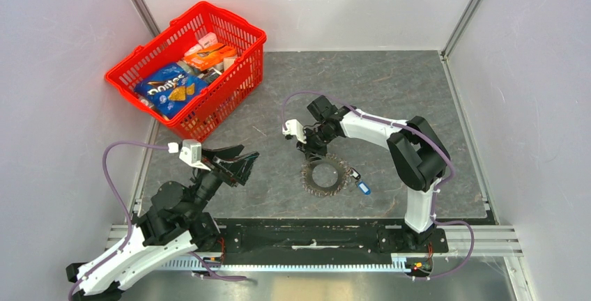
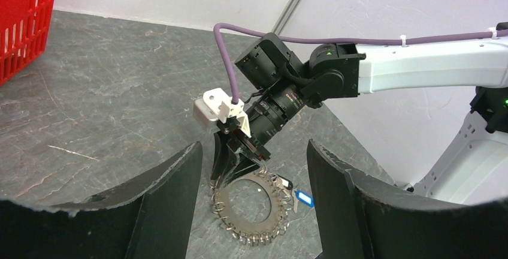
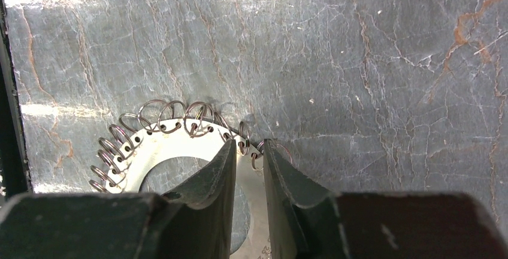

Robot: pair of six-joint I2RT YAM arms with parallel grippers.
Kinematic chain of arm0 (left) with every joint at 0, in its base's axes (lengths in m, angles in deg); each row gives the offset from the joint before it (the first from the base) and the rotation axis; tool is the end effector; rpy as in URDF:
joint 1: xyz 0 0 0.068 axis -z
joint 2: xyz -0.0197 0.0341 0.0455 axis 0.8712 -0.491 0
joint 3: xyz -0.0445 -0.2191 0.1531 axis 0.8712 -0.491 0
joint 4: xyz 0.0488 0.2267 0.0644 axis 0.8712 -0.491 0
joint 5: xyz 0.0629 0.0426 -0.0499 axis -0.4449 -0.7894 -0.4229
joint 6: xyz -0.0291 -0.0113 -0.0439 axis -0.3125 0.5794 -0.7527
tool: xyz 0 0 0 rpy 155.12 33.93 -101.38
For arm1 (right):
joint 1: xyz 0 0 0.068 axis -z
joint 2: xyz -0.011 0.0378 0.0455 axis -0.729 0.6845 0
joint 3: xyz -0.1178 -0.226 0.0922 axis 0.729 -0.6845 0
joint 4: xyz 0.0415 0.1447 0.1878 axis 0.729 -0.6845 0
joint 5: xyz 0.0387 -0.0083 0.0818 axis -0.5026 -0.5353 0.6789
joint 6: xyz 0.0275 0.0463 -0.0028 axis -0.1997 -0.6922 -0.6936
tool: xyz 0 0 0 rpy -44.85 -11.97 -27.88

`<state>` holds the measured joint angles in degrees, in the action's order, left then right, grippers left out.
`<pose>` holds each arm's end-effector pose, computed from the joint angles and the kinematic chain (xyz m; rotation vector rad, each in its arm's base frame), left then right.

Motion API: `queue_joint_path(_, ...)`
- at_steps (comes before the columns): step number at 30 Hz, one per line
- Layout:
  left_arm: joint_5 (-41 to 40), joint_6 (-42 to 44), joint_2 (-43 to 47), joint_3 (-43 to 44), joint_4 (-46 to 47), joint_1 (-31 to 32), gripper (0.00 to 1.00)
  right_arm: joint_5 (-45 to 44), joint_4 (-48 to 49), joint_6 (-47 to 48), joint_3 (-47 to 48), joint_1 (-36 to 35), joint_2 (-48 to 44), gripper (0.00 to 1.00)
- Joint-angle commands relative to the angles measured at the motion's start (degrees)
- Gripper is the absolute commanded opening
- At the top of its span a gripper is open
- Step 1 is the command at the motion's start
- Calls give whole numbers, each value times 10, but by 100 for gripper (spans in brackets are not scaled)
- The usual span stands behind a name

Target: Put the keys on the keyring

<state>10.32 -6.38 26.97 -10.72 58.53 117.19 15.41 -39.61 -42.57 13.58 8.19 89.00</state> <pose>0.0452 -0.0428 0.2955 0.0571 1.4718 -0.8763 0.2706 0.2419 0.1826 -1.8603 1.8528 0.7874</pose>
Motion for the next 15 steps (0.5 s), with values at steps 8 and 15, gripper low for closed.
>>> queue_joint_path(8,-12,-11,-11,-1,22,-1,72,26,-2,8,21,2,14,29)
queue_joint_path(15,-11,-11,-12,-1,23,-1,72,30,-5,9,21,3,21,26)
